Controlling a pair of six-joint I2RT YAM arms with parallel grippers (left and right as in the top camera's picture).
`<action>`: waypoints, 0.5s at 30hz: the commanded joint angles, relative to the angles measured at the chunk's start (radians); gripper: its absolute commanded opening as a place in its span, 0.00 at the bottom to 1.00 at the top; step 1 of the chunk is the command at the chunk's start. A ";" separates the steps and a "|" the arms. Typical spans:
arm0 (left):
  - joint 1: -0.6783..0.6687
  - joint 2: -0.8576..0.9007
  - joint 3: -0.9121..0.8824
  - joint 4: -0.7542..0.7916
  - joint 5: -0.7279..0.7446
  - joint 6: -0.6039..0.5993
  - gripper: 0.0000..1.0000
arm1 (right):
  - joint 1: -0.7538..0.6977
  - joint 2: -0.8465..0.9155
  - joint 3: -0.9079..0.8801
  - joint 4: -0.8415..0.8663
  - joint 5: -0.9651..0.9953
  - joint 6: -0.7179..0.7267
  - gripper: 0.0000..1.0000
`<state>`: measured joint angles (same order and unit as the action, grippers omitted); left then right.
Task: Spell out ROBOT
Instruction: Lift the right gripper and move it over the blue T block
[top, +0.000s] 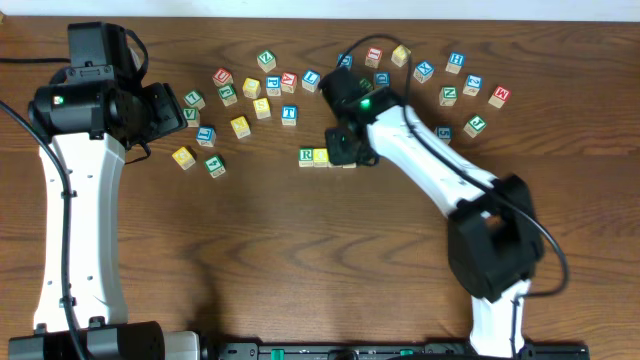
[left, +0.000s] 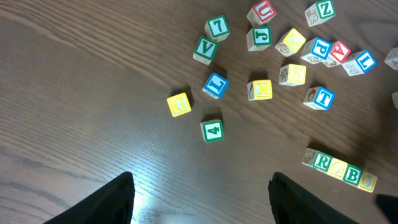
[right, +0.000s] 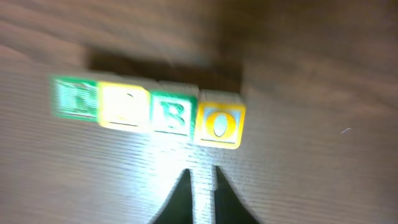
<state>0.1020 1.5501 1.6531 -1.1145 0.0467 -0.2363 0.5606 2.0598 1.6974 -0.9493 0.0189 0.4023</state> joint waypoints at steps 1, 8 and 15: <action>0.003 0.010 -0.013 0.002 -0.002 -0.008 0.68 | -0.018 -0.082 0.024 0.034 -0.003 0.000 0.14; 0.004 0.010 -0.013 0.012 -0.010 -0.007 0.69 | -0.043 -0.077 0.137 0.105 -0.157 -0.061 0.30; 0.005 0.010 -0.012 0.023 -0.103 -0.003 0.68 | -0.005 0.034 0.334 0.186 -0.095 -0.017 0.32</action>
<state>0.1020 1.5505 1.6516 -1.0893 0.0154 -0.2359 0.5282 2.0293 1.9633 -0.7944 -0.1032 0.3550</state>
